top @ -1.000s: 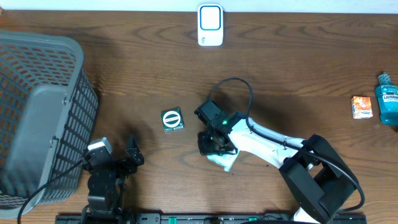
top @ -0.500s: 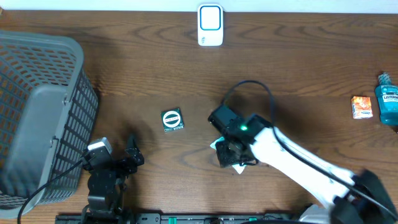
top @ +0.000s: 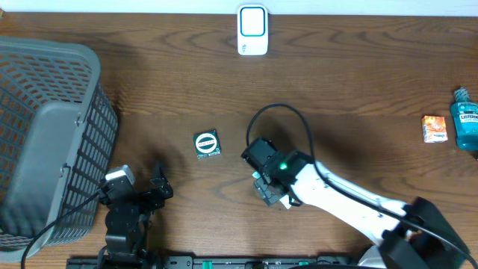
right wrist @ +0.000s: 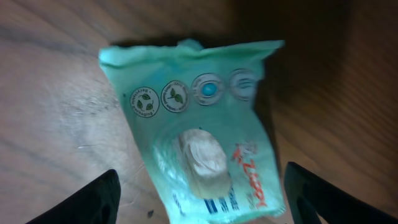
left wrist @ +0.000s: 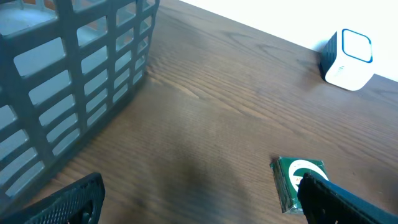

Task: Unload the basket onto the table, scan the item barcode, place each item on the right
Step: 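Lower the right gripper and grasp the wipes packet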

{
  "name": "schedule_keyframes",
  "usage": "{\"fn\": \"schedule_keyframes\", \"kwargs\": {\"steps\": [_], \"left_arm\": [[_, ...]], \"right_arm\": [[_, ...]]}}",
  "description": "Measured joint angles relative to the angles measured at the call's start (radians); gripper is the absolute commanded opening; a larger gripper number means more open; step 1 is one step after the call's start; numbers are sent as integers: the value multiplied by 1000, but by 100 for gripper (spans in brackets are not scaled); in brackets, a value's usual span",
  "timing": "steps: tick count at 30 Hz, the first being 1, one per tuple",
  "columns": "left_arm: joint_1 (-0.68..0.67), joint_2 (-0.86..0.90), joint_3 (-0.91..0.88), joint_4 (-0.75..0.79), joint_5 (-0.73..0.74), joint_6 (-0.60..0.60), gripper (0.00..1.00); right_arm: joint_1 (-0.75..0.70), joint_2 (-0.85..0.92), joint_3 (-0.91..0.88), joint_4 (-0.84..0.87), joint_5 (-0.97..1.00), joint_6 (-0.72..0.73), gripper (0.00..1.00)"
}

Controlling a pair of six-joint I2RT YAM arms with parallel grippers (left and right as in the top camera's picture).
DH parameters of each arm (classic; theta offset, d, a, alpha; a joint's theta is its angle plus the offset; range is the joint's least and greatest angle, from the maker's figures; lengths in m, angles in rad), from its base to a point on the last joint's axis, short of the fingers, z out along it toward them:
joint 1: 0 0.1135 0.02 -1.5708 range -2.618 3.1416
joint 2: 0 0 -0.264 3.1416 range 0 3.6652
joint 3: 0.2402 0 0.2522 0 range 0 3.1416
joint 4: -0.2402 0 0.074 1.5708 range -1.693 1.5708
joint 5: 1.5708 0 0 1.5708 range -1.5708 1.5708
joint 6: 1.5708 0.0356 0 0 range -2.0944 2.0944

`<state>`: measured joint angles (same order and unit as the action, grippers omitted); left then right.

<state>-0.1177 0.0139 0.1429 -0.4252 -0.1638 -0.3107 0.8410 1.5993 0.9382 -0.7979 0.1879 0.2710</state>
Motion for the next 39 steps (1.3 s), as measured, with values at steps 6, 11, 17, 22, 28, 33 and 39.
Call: {"fn": "schedule_keyframes", "kwargs": {"steps": [6,11,17,22,28,33,39], "left_arm": [[0,0,0,0,0,0,98],[0,0,0,0,0,0,98],[0,0,0,0,0,0,98],[0,0,0,0,0,0,98],[0,0,0,0,0,0,98],[0,0,0,0,0,0,98],[0,0,0,0,0,0,98]], "right_arm": [[35,56,-2,29,52,-27,66],[59,114,-2,38,96,-34,65],[82,166,24,40,169,-21,50],[92,222,57,38,245,-9,35],[93,262,55,-19,357,12,6],[86,288,96,-104,345,32,1],[10,283,277,-235,-27,-121,1]]}}
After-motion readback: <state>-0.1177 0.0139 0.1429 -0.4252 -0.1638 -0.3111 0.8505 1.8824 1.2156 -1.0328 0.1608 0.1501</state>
